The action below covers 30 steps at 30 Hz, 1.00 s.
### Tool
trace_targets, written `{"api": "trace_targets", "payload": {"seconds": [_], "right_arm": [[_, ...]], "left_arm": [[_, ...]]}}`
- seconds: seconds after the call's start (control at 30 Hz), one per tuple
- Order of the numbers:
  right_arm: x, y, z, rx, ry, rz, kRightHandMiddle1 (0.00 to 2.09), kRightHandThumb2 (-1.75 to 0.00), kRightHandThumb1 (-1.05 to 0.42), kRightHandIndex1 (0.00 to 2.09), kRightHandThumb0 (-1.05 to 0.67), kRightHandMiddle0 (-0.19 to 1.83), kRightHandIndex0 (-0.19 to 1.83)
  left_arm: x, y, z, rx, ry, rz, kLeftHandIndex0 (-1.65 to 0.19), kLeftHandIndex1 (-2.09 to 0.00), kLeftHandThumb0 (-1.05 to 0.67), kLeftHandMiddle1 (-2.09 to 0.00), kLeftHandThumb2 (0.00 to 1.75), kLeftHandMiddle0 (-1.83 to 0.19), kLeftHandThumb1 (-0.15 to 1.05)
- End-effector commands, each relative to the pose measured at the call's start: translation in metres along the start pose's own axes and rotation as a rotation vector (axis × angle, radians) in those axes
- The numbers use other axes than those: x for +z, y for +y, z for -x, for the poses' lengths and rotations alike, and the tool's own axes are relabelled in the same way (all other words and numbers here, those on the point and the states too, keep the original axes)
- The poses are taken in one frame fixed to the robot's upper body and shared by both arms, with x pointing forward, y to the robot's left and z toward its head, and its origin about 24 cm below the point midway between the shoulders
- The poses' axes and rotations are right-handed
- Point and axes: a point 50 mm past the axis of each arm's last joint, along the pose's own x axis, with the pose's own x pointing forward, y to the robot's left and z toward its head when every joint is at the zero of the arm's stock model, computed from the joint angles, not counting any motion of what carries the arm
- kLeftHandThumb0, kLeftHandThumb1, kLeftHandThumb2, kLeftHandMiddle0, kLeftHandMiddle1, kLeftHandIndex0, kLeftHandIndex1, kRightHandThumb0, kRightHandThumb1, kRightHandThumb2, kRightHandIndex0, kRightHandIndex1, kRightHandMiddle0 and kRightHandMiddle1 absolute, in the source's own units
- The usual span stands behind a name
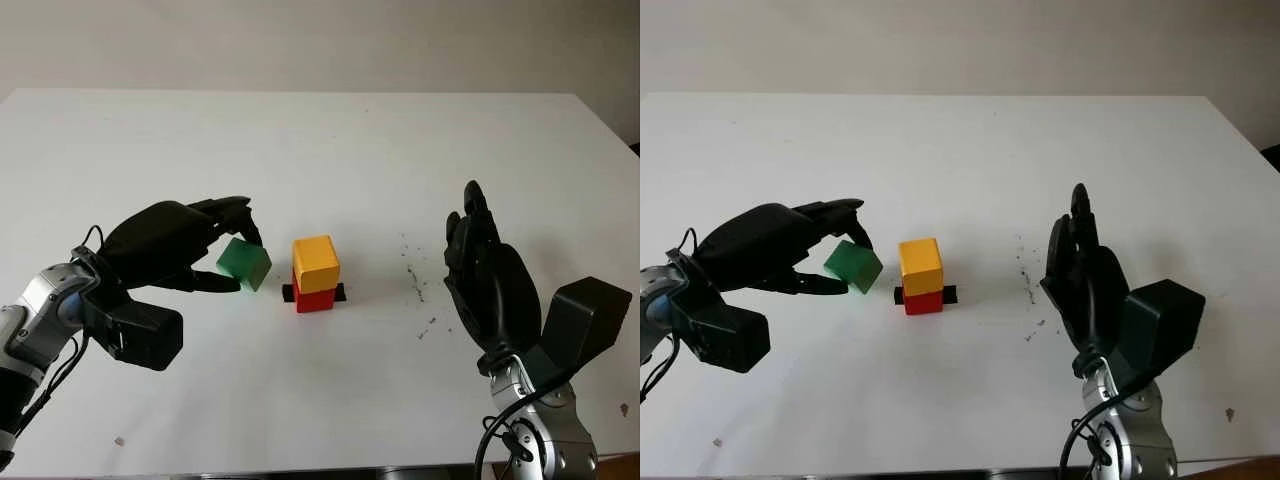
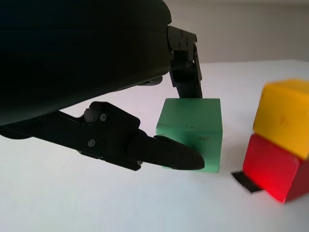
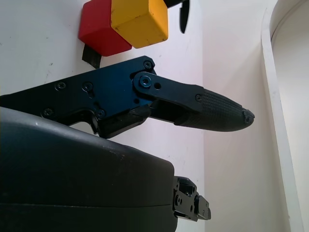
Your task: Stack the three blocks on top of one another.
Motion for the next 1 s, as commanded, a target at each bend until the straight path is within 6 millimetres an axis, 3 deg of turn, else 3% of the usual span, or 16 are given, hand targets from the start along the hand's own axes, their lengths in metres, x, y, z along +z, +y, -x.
{"api": "trace_targets", "payload": {"seconds": [0.0, 0.2, 0.43, 0.63, 0.8, 0.97], "right_arm": [[0.003, 0.001, 0.0, -0.003, -0.014, 0.001, 0.0, -0.68, -1.05, 0.0, -0.75, -0.19, -0.19], [0.002, 0.003, -0.002, -0.015, -0.019, 0.006, 0.0, -0.65, -1.05, 0.0, -0.74, -0.19, -0.19], [0.0, 0.004, -0.001, -0.02, -0.008, 0.021, 0.0, -0.62, -1.05, 0.0, -0.71, -0.19, -0.19], [0.0, 0.003, -0.001, -0.014, -0.005, 0.023, 0.0, -0.58, -1.05, 0.0, -0.7, -0.19, -0.19], [0.0, 0.006, -0.003, -0.02, -0.008, 0.004, 0.0, -0.56, -1.05, 0.0, -0.71, -0.19, -0.19], [-0.001, 0.008, -0.004, -0.013, -0.005, 0.007, 0.0, -0.55, -1.05, 0.0, -0.71, -0.19, -0.19]], "left_arm": [[-0.005, 0.024, 0.0, 0.059, 0.002, 0.027, -0.1, -1.4, -0.41, -0.07, 0.25, -0.25, 1.05], [-0.013, 0.04, 0.0, 0.112, 0.003, 0.191, -0.21, -1.31, -0.39, -0.08, 0.19, -0.31, 1.05], [-0.017, 0.047, -0.003, 0.113, 0.018, 0.356, -0.22, -1.42, -0.42, -0.07, 0.21, -0.32, 1.05], [-0.01, 0.074, -0.009, 0.059, 0.022, 0.279, -0.24, -1.41, -0.41, -0.05, 0.19, -0.31, 1.05], [0.008, 0.105, -0.019, 0.013, -0.033, 0.145, -0.27, -1.37, -0.4, -0.06, 0.17, -0.34, 1.05], [0.023, 0.119, -0.03, -0.012, -0.11, 0.075, -0.35, -1.18, -0.41, -0.06, 0.14, -0.35, 1.05]]}}
